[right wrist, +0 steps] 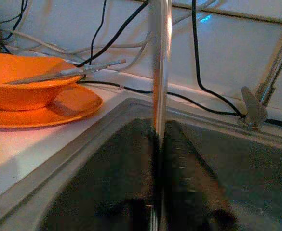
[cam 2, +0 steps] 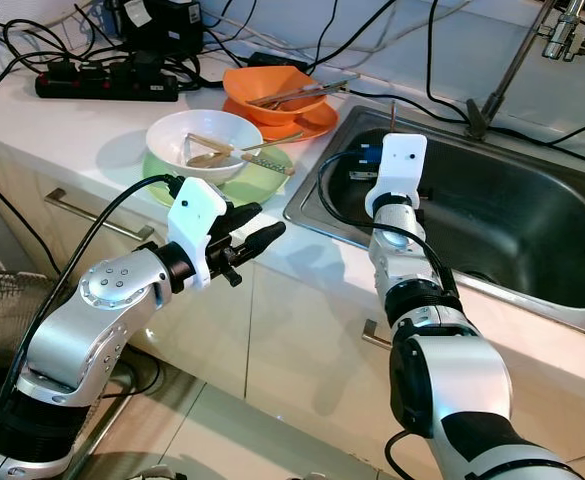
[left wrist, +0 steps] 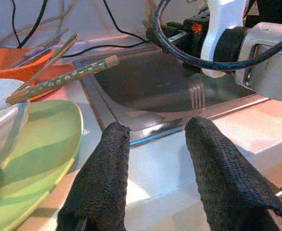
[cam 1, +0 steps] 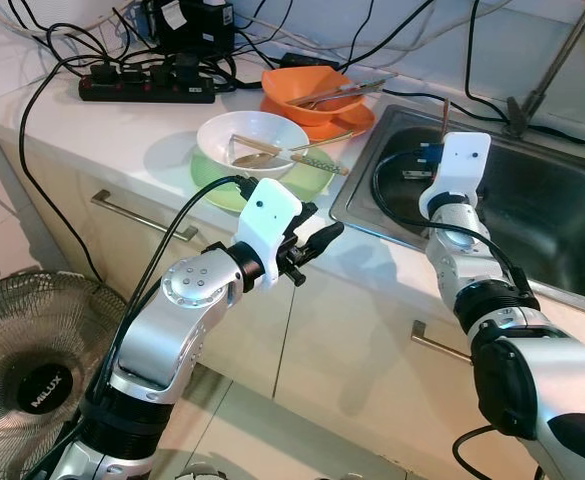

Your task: Kitchen organization

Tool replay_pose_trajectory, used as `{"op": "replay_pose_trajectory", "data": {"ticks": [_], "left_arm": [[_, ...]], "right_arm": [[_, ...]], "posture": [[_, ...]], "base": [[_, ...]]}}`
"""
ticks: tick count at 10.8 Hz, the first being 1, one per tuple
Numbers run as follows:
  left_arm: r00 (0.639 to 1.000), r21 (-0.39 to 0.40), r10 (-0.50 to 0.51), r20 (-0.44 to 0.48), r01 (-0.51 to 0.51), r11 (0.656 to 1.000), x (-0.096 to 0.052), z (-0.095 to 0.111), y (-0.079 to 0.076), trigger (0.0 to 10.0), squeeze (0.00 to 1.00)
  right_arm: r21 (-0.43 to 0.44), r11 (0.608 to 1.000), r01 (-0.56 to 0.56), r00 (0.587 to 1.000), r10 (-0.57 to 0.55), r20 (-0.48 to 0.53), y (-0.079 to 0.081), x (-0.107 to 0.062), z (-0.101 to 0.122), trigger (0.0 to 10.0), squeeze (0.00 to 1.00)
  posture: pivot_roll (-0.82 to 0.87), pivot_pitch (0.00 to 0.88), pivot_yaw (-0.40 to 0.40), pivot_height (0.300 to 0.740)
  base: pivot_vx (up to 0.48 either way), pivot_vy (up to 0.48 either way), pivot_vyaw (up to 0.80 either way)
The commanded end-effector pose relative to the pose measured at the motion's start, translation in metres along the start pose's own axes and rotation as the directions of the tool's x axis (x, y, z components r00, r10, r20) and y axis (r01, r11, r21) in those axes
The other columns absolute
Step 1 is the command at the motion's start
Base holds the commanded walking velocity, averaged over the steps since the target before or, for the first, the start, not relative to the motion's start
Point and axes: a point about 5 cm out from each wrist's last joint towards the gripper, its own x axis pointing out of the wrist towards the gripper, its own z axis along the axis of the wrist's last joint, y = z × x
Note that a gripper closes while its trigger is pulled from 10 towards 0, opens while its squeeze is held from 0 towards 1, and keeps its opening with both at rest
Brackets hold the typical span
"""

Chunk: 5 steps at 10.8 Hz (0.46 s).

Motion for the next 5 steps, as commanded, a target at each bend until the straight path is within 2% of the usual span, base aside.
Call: {"op": "replay_pose_trajectory", "data": {"ticks": [1,2,5], "left_arm": [[1.0,0.001,-0.004,0.01,0.004,1.0,-0.0004,0.0026,-0.0028,10.0,0.0],[1.0,0.002,-0.006,0.012,0.006,1.0,0.0001,0.0028,-0.0031,10.0,0.0],[1.0,0.005,0.0,0.012,0.0,1.0,-0.0005,0.0026,-0.0033,10.0,0.0]], "right_arm": [[-0.026,1.0,0.014,1.0,-0.013,0.023,-0.0058,0.0035,0.0069,10.0,0.84],[-0.028,0.999,0.015,1.0,-0.015,0.019,-0.0064,0.0038,0.0068,10.0,0.0],[-0.016,1.0,0.003,1.0,-0.003,0.015,-0.004,0.0035,0.006,10.0,0.0]], "posture": [[0.14,0.043,-0.106,0.74],[0.14,0.04,-0.103,0.74],[0.14,0.043,-0.106,0.74]], "base": [[0.0,0.0,0.0],[0.0,0.0,0.0],[0.0,0.0,0.0]]}}
